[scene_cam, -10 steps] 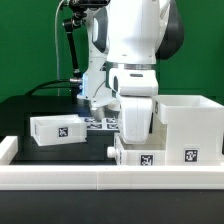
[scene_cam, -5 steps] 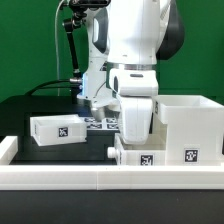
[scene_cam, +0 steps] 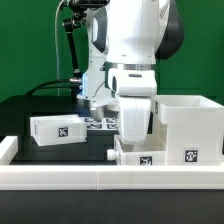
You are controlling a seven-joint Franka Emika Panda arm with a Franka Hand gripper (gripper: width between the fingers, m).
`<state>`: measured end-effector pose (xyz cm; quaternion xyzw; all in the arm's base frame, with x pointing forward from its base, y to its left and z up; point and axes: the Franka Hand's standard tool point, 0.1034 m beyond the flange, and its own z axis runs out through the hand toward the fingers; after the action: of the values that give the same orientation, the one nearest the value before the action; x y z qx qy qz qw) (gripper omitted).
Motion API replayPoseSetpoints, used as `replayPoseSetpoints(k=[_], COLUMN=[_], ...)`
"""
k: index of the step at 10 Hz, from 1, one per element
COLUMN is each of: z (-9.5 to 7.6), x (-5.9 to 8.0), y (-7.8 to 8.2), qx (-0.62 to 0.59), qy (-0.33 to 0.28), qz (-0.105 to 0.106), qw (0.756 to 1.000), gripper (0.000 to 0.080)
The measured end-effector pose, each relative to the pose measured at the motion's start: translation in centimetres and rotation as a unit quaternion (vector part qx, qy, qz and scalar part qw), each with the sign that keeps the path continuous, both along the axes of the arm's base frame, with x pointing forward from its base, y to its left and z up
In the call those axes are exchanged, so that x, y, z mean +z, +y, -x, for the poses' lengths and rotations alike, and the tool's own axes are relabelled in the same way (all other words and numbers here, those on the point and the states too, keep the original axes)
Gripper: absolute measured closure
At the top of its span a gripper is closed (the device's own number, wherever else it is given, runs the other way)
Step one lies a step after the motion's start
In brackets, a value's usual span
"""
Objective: Assemble drawer
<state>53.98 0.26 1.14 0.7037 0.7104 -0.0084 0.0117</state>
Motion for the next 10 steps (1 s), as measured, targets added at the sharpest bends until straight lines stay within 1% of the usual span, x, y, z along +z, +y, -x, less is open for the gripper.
replayPoseSetpoints(k=[1, 2, 3, 5, 6, 8, 10], z=[-0.1, -0.1, -0.3, -0.6, -1.0, -1.9, -3.2], x=[0.1, 0.2, 0.6, 2.8, 3.8, 5.2, 5.4], y=[0.1, 0.1, 0.2, 0.3, 0.0, -1.4, -3.7], qx=[-0.002, -0.002, -0.007, -0.011, -0.013, -0.015, -0.001], qy=[-0.001, -0.002, -0.005, 0.002, 0.006, 0.007, 0.002], qz=[0.0, 0.0, 0.0, 0.006, 0.01, 0.014, 0.015], qw=[1.0, 1.0, 1.0, 1.0, 1.0, 1.0, 1.0], gripper=[0.0212, 0.0163, 0.0163, 0.0151, 0.0151, 0.0151, 0.0151])
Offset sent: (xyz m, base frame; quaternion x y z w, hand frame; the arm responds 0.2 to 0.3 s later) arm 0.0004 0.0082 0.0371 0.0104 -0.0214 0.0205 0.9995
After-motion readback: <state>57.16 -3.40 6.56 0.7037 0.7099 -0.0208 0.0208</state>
